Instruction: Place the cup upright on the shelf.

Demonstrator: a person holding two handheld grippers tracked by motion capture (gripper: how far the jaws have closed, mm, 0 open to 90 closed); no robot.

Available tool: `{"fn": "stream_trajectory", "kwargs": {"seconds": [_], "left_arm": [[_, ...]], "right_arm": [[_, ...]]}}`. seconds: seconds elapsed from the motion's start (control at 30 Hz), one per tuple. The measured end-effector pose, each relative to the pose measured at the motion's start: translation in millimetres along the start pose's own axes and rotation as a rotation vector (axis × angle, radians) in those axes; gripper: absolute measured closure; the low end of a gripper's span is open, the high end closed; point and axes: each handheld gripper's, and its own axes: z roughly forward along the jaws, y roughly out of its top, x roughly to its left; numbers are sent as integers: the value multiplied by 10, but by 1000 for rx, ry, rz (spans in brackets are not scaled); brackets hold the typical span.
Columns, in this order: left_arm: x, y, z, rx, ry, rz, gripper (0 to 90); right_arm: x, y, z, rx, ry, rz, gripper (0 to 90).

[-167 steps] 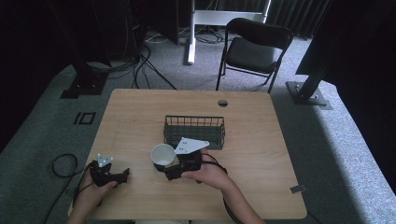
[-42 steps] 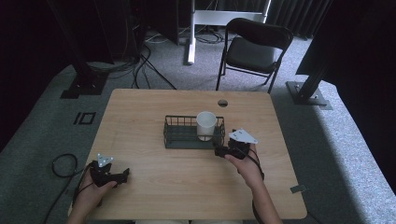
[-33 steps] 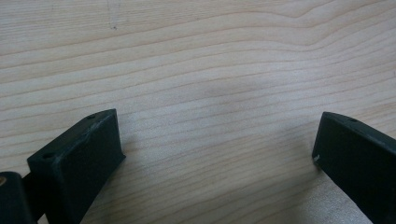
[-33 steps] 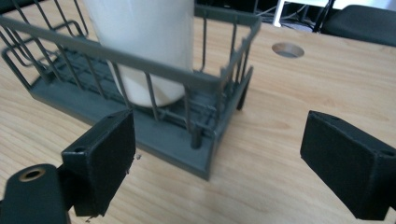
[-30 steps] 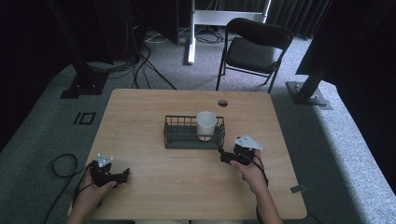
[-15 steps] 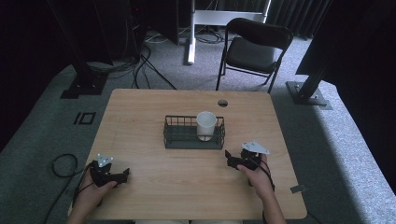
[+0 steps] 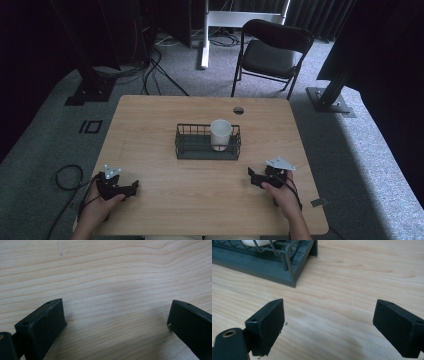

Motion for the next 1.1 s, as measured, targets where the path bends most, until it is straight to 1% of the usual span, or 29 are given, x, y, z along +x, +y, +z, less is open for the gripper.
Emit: {"fn": "stream_trajectory", "kwargs": {"seconds": [0.1, 0.2, 0.3, 0.37, 0.43, 0.5, 0.57, 0.77, 0.93, 1.0, 1.1], "left_arm": [[0, 0, 0, 0, 0, 0, 17], [0, 0, 0, 0, 0, 0, 17], [0, 0, 0, 0, 0, 0, 17], [0, 0, 0, 0, 0, 0, 17], [0, 0, 0, 0, 0, 0, 17], [0, 0, 0, 0, 0, 0, 17], [0, 0, 0, 0, 0, 0, 17], [0, 0, 0, 0, 0, 0, 17], [0, 0, 0, 0, 0, 0, 17], [0, 0, 0, 0, 0, 0, 17], [0, 0, 0, 0, 0, 0, 17]], "right_arm": [[-26, -34, -32, 13, 2, -16, 101], [-58, -67, -65, 25, 13, -21, 101], [-96, -96, -95, 28, 23, -4, 100], [-113, -116, -112, 42, 20, -17, 101], [-131, -133, -126, 53, 30, -22, 100], [-149, -149, -136, 63, 32, -56, 101], [-166, -164, -144, 81, 40, -73, 101], [-252, -199, -164, 100, 42, -66, 101], [-322, -248, -177, 133, 70, -96, 101], [-337, -252, -187, 128, 80, -102, 101], [-352, -261, -182, 157, 88, -118, 101]]}}
